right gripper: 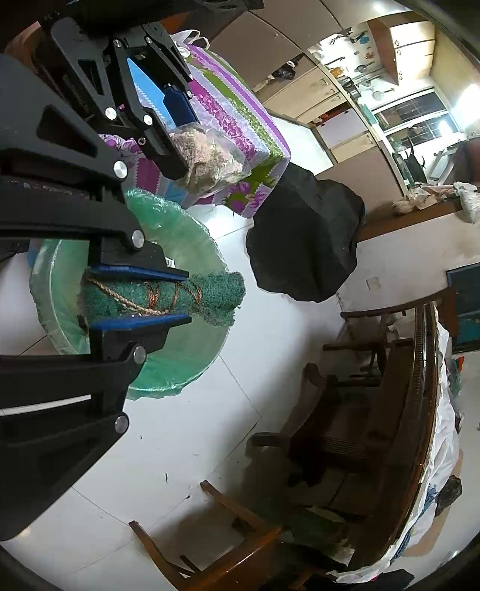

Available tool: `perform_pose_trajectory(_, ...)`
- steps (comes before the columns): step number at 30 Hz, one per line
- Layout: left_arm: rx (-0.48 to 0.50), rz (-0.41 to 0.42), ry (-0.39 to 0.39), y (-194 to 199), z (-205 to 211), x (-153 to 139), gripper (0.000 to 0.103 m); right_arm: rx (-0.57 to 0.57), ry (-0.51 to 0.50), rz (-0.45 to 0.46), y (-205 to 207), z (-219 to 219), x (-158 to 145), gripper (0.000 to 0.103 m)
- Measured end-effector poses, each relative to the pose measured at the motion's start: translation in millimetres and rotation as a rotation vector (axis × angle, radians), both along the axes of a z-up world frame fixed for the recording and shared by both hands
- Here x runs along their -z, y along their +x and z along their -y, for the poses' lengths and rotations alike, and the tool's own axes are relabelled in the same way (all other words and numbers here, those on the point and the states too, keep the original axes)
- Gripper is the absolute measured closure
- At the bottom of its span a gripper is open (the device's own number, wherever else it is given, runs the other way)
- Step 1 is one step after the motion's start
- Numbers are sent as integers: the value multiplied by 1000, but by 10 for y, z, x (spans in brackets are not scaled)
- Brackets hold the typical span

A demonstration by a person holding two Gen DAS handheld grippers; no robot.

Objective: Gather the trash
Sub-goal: 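Open both tools to drop the seed bag and scrubber into the bin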

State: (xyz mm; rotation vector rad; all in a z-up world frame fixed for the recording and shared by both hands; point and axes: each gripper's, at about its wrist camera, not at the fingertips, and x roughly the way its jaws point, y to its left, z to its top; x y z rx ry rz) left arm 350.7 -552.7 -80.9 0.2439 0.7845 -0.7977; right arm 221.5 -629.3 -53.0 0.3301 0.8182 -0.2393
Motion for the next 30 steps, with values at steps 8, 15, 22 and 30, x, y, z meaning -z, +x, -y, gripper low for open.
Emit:
perform_pose_trajectory(8, -5, -18, 9, 43, 25, 78, 56, 3, 0, -3, 4, 31, 29, 87)
perform_pose_trajectory(15, -3, -20, 8, 72, 53, 71, 56, 4, 3, -1, 10, 40, 30, 87)
perform_pose_trajectory(22, -11, -36, 11, 125, 52, 116, 55, 2, 3, 0, 8, 42, 34, 86)
perform_pose_trajectory(30, -18, -25, 6, 164, 42, 134, 27, -1, 24, -8, 6, 81, 102, 69)
